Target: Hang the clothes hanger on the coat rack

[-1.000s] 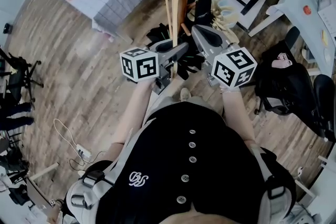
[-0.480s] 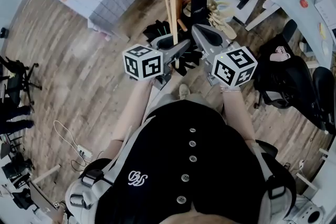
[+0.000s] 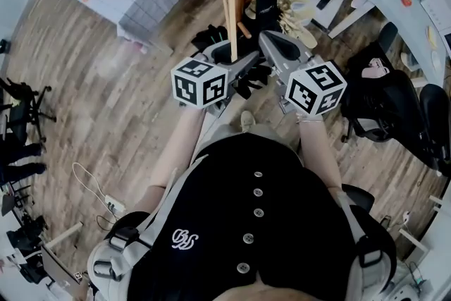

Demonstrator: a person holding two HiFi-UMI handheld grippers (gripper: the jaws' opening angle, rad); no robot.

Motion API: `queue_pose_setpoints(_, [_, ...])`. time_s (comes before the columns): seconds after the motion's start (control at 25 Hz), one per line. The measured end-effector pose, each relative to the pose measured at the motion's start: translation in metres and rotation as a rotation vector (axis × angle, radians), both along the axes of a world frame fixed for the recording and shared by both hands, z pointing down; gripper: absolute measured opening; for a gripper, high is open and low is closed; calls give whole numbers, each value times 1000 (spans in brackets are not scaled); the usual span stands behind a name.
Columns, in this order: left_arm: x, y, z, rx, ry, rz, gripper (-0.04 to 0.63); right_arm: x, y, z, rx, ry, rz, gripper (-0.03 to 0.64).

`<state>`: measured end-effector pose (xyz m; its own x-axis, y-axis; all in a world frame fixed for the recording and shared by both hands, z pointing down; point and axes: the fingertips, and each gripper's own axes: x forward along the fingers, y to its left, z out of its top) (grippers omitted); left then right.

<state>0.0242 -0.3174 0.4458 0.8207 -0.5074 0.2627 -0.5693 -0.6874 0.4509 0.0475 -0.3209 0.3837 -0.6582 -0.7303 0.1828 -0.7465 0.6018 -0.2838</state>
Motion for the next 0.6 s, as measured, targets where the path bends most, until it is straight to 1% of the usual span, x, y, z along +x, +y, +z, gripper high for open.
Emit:
queue_pose_setpoints(0.08, [-2, 0, -1, 7, -6, -12, 234, 1, 1, -1, 3, 0, 9, 0])
queue_pose_setpoints(0.2, [-4, 2, -4, 18, -9, -21, 275, 0, 3, -1, 4, -1, 14, 0])
queue_pose_setpoints(0.32, [-6, 4, -6, 28, -19, -16, 279, -1, 6, -1, 6, -1, 16, 0])
queue_pose_setpoints(0.44, [-7, 7, -8, 38, -43, -8, 310, -4, 7, -3, 9, -2, 16, 0])
queue_pose_setpoints(0.6, [-11, 9, -9, 50, -57, -9, 311, -7, 8, -4, 9, -2, 15, 0])
